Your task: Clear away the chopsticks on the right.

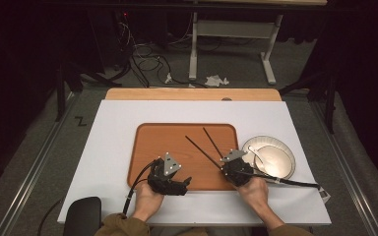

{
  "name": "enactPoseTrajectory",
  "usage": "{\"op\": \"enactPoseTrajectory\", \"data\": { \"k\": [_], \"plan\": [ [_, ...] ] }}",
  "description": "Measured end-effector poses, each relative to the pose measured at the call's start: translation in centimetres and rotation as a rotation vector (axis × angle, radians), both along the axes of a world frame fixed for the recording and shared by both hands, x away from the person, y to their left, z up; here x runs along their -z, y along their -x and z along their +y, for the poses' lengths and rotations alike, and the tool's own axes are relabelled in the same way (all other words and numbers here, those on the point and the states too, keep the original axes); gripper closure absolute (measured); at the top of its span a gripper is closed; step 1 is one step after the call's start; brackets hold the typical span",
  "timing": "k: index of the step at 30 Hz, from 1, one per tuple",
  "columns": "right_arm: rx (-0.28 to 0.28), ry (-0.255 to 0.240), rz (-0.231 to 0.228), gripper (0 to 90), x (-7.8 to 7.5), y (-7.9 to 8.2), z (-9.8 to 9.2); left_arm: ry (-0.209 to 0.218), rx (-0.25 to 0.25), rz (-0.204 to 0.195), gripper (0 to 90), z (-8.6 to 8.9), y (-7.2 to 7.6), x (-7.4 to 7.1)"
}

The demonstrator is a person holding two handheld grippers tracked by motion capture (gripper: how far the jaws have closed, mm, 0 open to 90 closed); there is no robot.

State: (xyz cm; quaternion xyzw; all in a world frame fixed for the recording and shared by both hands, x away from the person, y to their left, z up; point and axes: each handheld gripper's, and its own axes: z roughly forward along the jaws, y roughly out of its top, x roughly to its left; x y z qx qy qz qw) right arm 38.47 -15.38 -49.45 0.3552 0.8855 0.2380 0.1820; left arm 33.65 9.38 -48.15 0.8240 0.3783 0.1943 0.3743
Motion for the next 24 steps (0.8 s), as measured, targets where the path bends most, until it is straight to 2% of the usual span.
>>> {"op": "enactPoseTrajectory", "data": {
  "k": [3,9,12,16,22,24],
  "plan": [
    [0.02,0.01,-0.023,85.5,0.09,-0.12,-0.2,-0.003,0.004,0.001,16.4,-0.06,0.02,0.04],
    [0.059,0.018,-0.042,85.5,0.17,-0.52,-0.63,0.005,-0.001,0.0,16.4,0.04,-0.01,0.0],
    [0.074,0.024,-0.041,85.5,0.16,-0.57,-0.64,-0.004,0.005,0.003,16.4,-0.09,0.02,0.07],
    [0.084,0.027,-0.048,85.4,0.19,-0.72,-0.79,0.005,-0.001,0.0,16.4,0.05,0.03,-0.02],
    [0.077,0.028,-0.049,84.9,0.19,-0.78,-0.85,-0.003,0.007,0.0,16.4,-0.12,0.09,0.05],
    [0.075,0.023,-0.052,79.6,0.11,-0.74,-0.83,-0.001,0.007,-0.003,16.4,-0.12,0.16,0.0]
  ]
}}
